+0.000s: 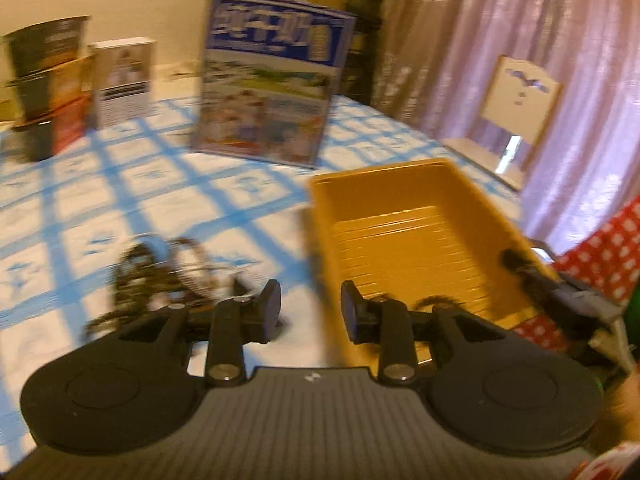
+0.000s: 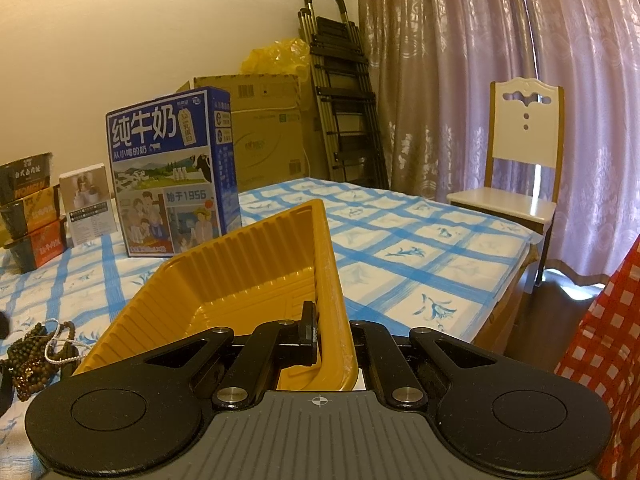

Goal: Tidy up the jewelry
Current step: 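Carry the bead bracelet into the tray and open the left tool, then grasp the black bangle from the pile with the left tool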

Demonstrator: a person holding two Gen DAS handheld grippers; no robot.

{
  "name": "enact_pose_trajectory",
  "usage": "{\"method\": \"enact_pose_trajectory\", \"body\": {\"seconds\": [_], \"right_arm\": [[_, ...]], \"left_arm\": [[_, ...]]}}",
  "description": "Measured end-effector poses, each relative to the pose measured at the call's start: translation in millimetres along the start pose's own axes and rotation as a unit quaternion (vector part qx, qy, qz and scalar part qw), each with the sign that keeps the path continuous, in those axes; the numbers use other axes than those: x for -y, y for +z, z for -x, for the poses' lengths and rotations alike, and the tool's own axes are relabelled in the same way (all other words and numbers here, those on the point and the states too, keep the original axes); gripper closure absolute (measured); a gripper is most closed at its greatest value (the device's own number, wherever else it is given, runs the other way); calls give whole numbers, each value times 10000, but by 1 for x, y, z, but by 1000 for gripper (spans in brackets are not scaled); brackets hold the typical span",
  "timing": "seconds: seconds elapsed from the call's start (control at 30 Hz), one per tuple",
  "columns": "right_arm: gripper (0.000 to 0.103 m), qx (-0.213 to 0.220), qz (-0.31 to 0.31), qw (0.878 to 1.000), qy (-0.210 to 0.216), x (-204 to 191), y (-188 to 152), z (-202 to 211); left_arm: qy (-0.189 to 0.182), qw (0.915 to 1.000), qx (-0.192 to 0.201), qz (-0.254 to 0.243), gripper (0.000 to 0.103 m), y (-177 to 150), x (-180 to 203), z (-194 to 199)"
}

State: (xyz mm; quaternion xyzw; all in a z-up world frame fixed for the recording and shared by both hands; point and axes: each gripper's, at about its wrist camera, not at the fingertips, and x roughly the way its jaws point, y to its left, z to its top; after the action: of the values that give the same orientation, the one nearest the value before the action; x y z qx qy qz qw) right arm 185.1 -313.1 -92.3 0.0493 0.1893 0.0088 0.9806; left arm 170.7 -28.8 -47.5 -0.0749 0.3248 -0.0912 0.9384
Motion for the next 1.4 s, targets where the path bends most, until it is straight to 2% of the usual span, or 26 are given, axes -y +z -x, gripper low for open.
{"method": "enact_pose_trajectory", "body": {"seconds": [0.23,0.53,1.03,1.4], "right_arm": [[99,-1,-4,10000,3,0,0,0],[99,-4,-7,10000,4,0,0,0],[99,-2,-6,10000,2,0,0,0],[99,-2,-1,10000,1,0,0,0]], "left_arm": [[560,9974,-282,363,74,-21,-46,12],[1008,9929,-460,425,74,-36,-70,20],[1294,9891,-577,409,74,-43,-83,8],[1443,9877,-598,-47,74,-43,-89,-14]]}}
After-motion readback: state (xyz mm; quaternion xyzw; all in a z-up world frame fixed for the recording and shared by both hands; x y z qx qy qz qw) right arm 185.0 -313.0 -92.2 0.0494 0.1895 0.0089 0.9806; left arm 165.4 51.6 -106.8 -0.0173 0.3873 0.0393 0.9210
